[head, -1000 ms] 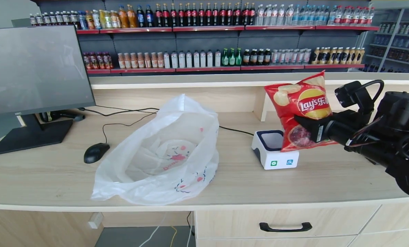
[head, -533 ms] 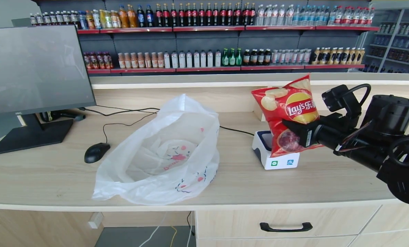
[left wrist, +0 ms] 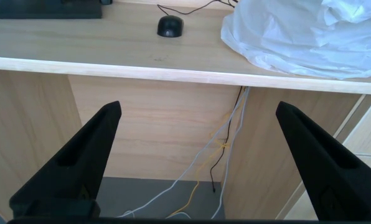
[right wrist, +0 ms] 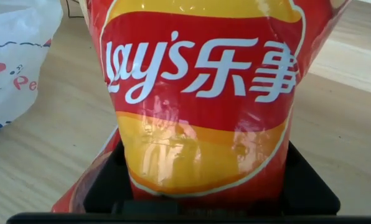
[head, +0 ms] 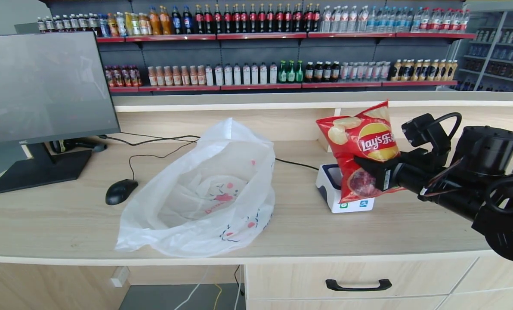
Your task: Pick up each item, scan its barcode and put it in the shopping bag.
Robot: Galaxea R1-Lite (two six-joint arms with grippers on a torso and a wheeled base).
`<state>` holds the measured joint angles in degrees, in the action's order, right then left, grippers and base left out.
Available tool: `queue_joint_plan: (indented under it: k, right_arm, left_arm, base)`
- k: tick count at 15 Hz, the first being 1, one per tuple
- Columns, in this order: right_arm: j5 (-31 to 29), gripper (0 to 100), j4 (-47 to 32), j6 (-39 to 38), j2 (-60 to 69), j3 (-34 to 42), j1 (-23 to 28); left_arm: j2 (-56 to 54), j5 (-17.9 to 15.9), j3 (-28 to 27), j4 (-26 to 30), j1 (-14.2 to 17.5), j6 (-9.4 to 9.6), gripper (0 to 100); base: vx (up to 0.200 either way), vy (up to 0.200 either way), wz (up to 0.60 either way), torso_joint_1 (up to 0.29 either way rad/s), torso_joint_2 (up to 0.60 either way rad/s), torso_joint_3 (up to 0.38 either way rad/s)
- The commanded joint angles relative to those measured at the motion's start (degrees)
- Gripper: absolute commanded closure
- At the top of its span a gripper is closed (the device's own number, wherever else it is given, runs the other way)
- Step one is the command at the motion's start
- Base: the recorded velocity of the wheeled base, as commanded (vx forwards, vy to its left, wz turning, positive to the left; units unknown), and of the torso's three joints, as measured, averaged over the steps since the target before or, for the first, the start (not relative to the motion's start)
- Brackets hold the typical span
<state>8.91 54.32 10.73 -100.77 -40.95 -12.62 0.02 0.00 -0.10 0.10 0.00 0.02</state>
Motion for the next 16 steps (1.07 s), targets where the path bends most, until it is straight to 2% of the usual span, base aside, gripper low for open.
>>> queue_joint_plan:
  k: [1,16]
  right_arm:
    - [0.05,100,-0.09,-0.01,-0.22,0.17,0.05]
    - [-0.12,100,-0.18,-1.06,2.59,4.03,0.58]
  left_arm:
    - [-0.02,0.00,0.01,-0.01,0.00,-0.02,0]
    - [-0.02,0.00,0.01,-0.01,0.00,0.06,0]
  base:
    - [0.000,0.000,0.00,0.000,0.00,0.000]
    - [0.000,0.000,0.00,0.000,0.00,0.000]
